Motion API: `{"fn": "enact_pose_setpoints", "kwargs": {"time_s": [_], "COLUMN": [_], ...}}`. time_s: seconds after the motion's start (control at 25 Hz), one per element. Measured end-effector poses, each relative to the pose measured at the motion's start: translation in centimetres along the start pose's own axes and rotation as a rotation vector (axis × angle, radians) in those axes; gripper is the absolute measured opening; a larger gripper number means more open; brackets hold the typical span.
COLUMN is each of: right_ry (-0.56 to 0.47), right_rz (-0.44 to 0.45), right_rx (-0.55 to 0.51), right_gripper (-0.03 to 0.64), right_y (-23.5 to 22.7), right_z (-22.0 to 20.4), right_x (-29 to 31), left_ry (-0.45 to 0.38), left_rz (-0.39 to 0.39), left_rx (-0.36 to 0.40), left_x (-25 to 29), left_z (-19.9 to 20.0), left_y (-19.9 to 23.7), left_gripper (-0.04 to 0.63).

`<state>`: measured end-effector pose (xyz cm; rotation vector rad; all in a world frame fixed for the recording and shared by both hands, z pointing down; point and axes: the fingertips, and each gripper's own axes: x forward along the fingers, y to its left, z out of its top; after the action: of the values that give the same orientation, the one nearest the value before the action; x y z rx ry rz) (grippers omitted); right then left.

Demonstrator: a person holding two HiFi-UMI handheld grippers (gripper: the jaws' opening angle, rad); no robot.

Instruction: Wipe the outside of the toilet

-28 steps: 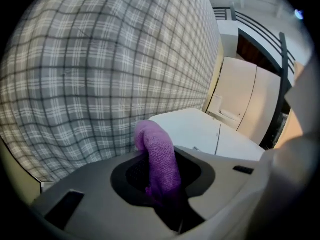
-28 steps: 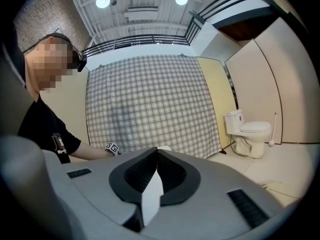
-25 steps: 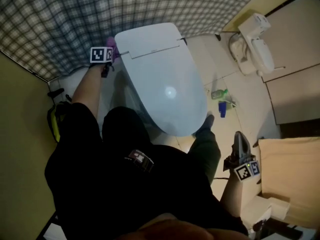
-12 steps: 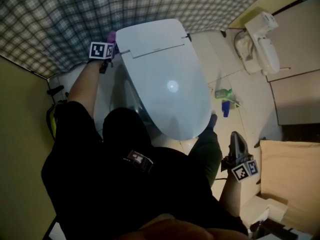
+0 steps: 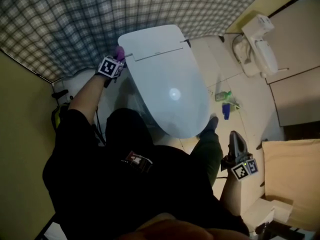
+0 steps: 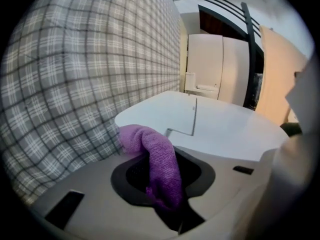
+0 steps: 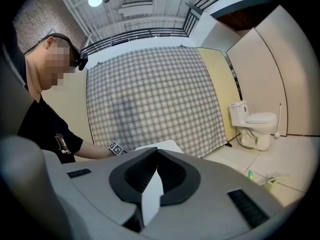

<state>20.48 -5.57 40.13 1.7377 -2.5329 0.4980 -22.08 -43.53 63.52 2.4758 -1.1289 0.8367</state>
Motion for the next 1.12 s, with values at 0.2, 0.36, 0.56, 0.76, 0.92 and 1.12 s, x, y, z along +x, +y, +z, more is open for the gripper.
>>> {"fn": "enact_pose_setpoints", "kwargs": {"time_s": [0.2,0.36,0.56,0.76,0.92,1.12], "right_ry": [-0.036,-0.069,-0.123,-0.19,-0.228,-0.27], "right_rz": [0.022,0.046,0.072,0.063,0.055,0.044], "right_rx": [-0.01,-0.019,-0.041,-0.039,-0.037,-0.042], "right_gripper": [0.003,0.003,0.003,0.003,0.003,0.003], "right_y": [1.2,2.3,3.7,3.9,3.8,2.6], "right_z": [0.2,0.7,1.0,1.0,1.2,1.5], "right_x": [-1.1,-2.2,-3.8,-6.9,-10.1,-13.4], "left_ry": [0.048,0.098,0.199,0.238,0.235,0.209], "left_rz": [-0.038,-0.117,-0.145,-0.231,-0.307,-0.365], "left_rx": [0.117,0.273,0.508,0.69,0.784,0.863], "left_x": [-1.2,-2.0,-2.3,-3.3,-5.5,-6.9], "left_z": [-1.3,-2.8,-4.7,-6.7,-8.3,-9.9], "left_y": [-5.4,-11.7,-18.6,-26.0,-31.9,-37.9], "left_gripper": [0.089,0.089,0.091,0.091,0.091,0.091]}}
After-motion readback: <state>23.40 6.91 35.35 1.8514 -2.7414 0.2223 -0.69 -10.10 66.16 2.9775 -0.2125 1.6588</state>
